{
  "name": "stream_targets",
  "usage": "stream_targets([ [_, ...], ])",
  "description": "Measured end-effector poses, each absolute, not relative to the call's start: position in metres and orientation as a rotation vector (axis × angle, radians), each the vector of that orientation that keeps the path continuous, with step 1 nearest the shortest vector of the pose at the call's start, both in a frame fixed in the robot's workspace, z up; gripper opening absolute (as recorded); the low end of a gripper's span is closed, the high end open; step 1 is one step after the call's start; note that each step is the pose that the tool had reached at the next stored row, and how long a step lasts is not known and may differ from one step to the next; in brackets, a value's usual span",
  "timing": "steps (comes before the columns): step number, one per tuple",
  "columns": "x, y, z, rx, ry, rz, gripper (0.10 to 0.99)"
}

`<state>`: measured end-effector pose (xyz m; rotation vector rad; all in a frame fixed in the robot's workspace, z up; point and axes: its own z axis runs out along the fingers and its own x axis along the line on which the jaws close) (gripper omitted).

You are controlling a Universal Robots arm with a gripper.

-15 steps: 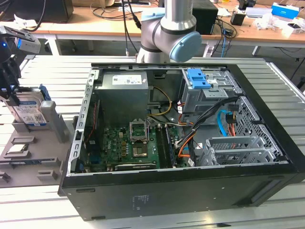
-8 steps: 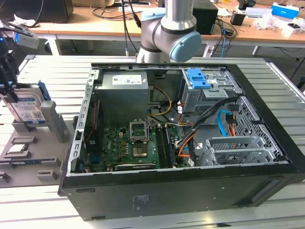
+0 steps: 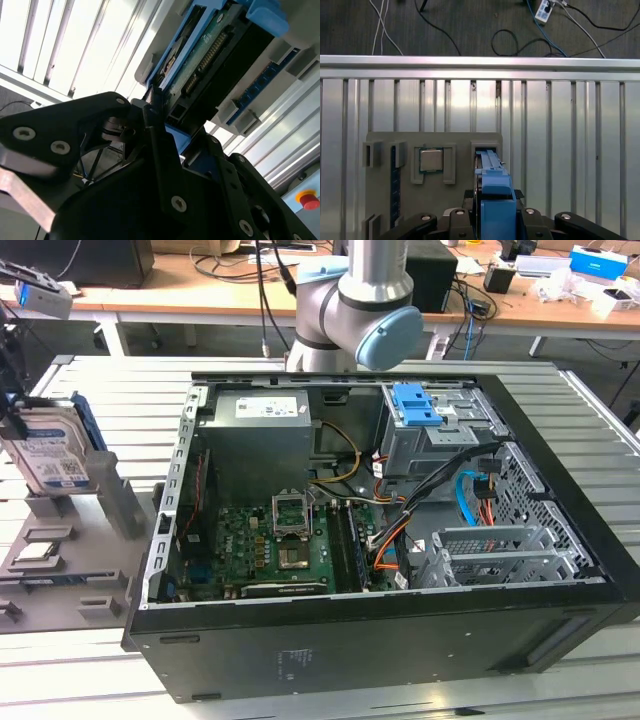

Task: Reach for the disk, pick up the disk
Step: 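Pick up the disk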

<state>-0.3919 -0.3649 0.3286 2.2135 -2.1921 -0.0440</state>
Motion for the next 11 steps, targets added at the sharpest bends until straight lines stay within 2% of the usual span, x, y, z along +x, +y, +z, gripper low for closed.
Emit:
stream_targets([
  [11, -0.392, -0.365, 0.357, 2.214, -2.192, -0.044, 0.369],
])
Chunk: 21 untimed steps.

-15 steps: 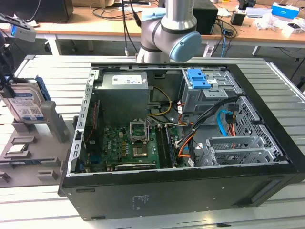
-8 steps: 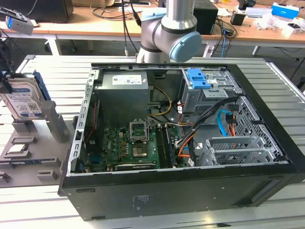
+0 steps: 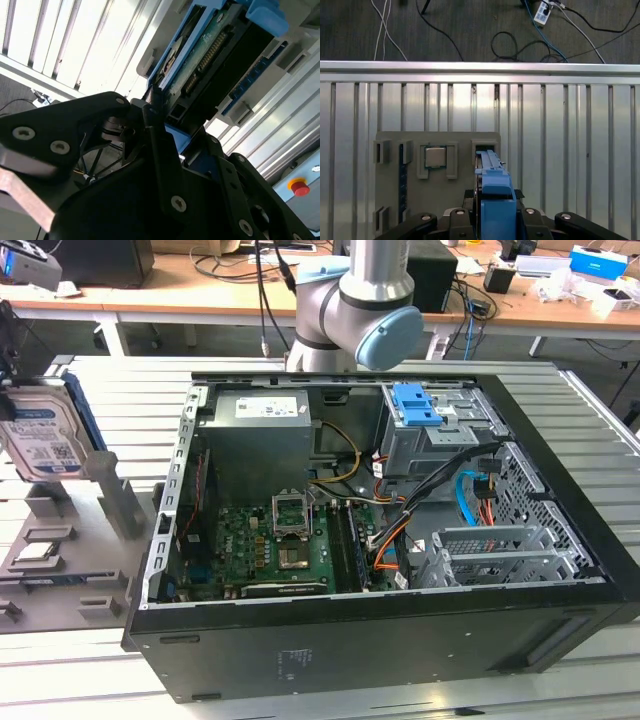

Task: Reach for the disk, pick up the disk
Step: 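Pick up the disk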

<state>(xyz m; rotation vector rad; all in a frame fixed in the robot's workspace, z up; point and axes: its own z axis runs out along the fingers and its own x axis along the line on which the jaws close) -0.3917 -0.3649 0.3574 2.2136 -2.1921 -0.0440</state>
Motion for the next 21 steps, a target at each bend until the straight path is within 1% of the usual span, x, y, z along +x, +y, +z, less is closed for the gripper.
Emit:
stream_targets([
  [9, -0.392, -0.365, 0.374, 2.214, -2.192, -0.044, 0.369],
  [10, -0.391, -0.365, 0.383, 2.214, -2.192, -0.044, 0.369],
  [21, -0.391, -0.365, 0.406, 2.214, -2.192, -0.044, 0.369],
])
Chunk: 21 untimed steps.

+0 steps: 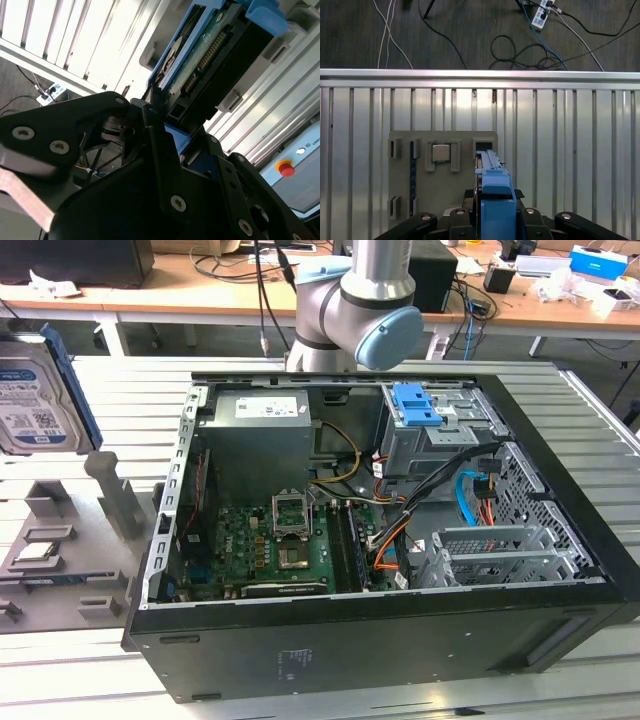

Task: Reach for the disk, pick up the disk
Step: 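Pick up the disk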

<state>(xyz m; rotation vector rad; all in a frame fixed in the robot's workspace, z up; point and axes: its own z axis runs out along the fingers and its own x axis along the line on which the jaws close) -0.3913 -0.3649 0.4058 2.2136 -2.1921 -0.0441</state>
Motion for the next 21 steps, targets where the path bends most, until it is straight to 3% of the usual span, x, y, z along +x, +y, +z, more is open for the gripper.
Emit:
stream_targets([
  [21, -0.391, -0.365, 0.456, 2.214, -2.192, -0.044, 0.369],
])
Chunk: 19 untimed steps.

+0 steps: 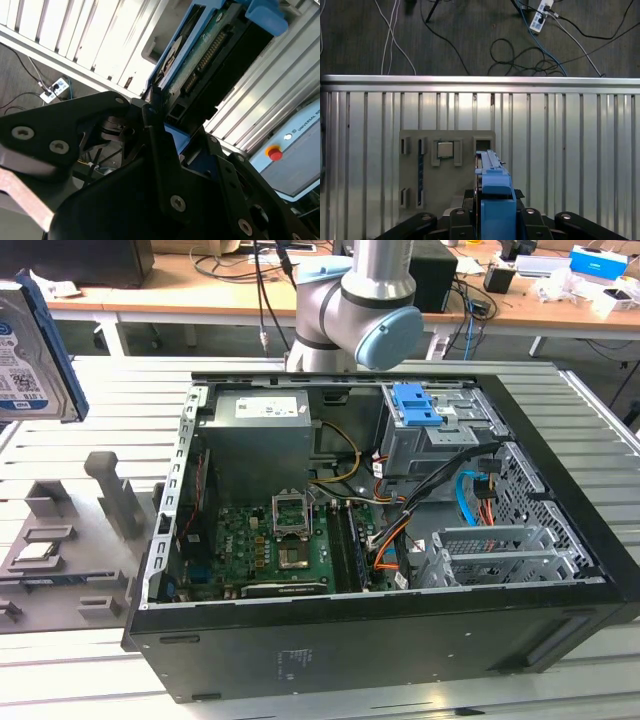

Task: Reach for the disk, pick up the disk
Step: 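Pick up the disk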

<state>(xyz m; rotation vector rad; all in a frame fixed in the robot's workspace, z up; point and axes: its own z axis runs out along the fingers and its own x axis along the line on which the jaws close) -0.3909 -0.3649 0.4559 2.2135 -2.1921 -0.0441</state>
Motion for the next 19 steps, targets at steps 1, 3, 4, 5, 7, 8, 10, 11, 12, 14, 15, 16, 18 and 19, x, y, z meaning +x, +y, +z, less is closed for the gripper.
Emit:
stream_targets([
  [1, -0.391, -0.365, 0.459, 2.214, -2.192, -0.044, 0.369],
  [3, -0.391, -0.365, 0.466, 2.214, -2.192, -0.044, 0.369],
  [4, -0.391, -0.365, 0.469, 2.214, -2.192, -0.044, 0.369],
  [5, -0.391, -0.365, 0.473, 2.213, -2.192, -0.044, 0.369],
  [7, -0.391, -0.365, 0.479, 2.214, -2.192, -0.044, 0.369],
  [8, -0.391, -0.365, 0.482, 2.214, -2.192, -0.044, 0.369],
  [10, -0.391, -0.365, 0.488, 2.214, -2.192, -0.044, 0.369],
  [11, -0.391, -0.365, 0.490, 2.214, -2.192, -0.044, 0.369],
  [12, -0.391, -0.365, 0.490, 2.214, -2.192, -0.044, 0.369],
  [14, -0.391, -0.365, 0.490, 2.214, -2.192, -0.044, 0.369],
  [15, -0.391, -0.365, 0.490, 2.214, -2.192, -0.044, 0.369],
  [16, -0.391, -0.365, 0.490, 2.214, -2.192, -0.044, 0.369],
  [18, -0.389, -0.365, 0.491, 2.214, -2.192, -0.044, 0.369],
  [19, -0.374, -0.365, 0.490, 2.214, -2.192, -0.044, 0.369],
])
